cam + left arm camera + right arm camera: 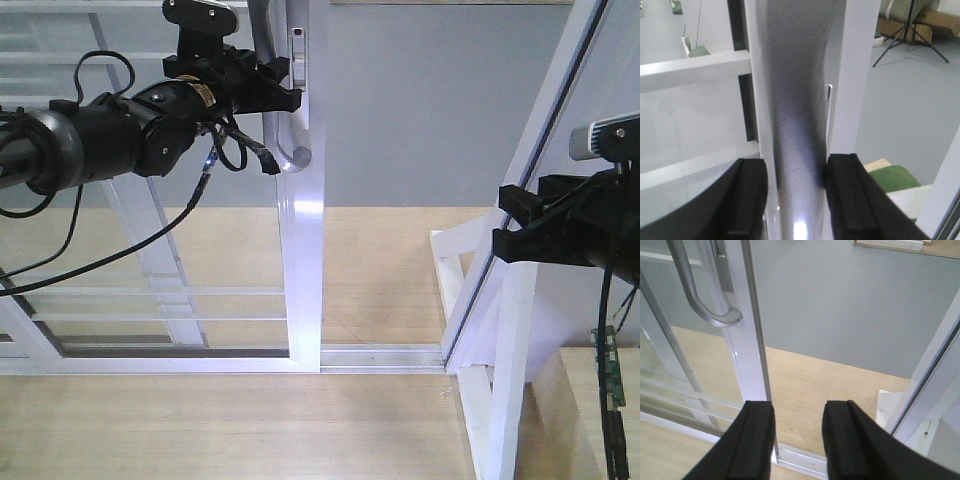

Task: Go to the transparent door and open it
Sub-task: 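Slide the door farther open with the left gripper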

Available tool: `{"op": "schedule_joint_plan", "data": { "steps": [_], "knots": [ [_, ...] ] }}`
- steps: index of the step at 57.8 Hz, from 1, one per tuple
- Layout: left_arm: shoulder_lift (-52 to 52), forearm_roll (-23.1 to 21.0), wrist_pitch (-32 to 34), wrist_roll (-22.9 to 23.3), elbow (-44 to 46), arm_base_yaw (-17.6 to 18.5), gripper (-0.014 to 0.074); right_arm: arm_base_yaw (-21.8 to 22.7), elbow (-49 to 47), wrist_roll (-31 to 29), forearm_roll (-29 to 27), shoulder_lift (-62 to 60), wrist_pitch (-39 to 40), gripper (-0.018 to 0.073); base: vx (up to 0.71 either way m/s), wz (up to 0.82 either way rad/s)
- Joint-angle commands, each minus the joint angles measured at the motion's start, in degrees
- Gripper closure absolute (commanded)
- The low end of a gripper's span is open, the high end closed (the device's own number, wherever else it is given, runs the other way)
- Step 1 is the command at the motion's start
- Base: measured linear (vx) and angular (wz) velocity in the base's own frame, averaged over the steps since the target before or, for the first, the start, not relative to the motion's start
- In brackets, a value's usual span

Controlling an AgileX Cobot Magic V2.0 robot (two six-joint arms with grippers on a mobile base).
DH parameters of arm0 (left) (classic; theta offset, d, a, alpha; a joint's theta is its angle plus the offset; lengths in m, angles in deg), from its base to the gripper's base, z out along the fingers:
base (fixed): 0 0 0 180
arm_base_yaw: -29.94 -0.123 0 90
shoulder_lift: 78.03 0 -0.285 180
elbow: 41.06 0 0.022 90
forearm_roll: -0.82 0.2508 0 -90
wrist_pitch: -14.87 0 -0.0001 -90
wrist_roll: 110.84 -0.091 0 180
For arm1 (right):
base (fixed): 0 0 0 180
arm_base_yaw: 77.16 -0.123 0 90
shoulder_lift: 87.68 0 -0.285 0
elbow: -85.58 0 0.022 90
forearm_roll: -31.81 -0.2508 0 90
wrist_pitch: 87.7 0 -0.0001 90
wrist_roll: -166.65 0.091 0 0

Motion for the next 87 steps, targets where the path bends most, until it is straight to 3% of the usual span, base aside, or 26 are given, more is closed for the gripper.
{"op": "schedule_joint_plan", "data": {
  "steps": [1, 27, 51, 87],
  "knots": [
    [-4.61, -1.74, 2.85, 0.0, 2.02, -2.31, 0.0199, 0.21, -1.66, -0.31, 0.28, -0.42, 4.64, 0.0242, 0.0, 0.0],
    [-5.94, -1.69, 2.01, 0.1, 2.02, -6.46, 0.0199, 0.21, -1.66, -0.31, 0.28, -0.42, 4.64, 0.0242, 0.0, 0.0],
    [-8.86, -1.64, -8.25, -0.01, 2.02, -11.81, 0.0199, 0.21, -1.66, -0.31, 0.27, -0.42, 4.44, 0.0242, 0.0, 0.0],
    [-16.32, -0.96, -15.81, -0.08, -1.11, -18.84, 0.0199, 0.21, -1.66, -0.31, 0.27, -0.42, 4.44, 0.0242, 0.0, 0.0]
  ]
}}
